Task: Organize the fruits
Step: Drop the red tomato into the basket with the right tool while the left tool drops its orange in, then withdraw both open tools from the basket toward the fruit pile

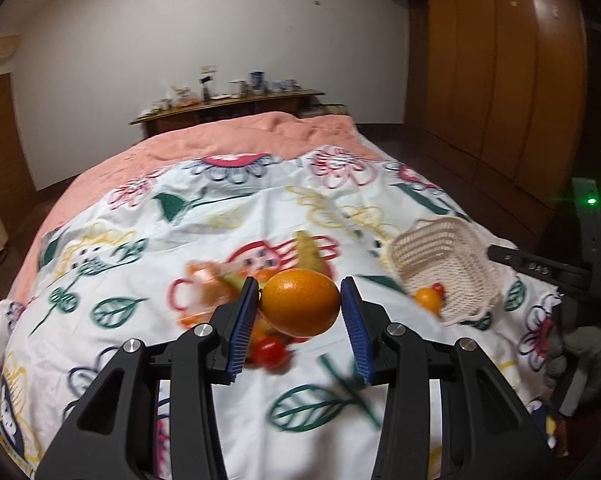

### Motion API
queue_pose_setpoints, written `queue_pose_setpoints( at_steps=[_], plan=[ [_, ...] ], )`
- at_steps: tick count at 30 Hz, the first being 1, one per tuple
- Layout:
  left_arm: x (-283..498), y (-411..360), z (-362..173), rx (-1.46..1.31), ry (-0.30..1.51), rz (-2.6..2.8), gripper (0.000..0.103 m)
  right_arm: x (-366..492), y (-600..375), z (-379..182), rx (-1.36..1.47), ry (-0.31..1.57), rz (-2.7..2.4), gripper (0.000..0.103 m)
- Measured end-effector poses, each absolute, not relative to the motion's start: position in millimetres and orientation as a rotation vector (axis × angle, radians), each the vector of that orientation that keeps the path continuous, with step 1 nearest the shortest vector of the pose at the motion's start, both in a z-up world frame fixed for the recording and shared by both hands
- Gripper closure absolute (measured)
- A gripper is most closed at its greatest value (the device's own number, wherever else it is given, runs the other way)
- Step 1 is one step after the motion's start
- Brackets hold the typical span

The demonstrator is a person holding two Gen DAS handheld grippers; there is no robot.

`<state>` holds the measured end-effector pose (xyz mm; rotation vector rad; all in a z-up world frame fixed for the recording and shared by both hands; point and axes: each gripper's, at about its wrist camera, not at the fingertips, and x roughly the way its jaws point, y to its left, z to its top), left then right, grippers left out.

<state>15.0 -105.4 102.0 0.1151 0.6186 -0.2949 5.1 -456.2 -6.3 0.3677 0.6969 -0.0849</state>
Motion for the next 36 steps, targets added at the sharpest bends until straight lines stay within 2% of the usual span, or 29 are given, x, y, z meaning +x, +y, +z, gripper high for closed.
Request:
queue_pose_setpoints(
  at_steps=[19, 36],
  plan=[
    [78.0, -249.2, 64.7, 0.169, 0.83, -0.558, 0.059, -5.2, -490.9, -15.0, 0.464, 0.664, -0.074, 0.066],
    [79.5, -286.3, 62.0, 0.226, 0.814, -0.601, 0.057, -5.6, -497.1, -21.8, 0.488, 0.669, -0.068, 0.066]
  ],
)
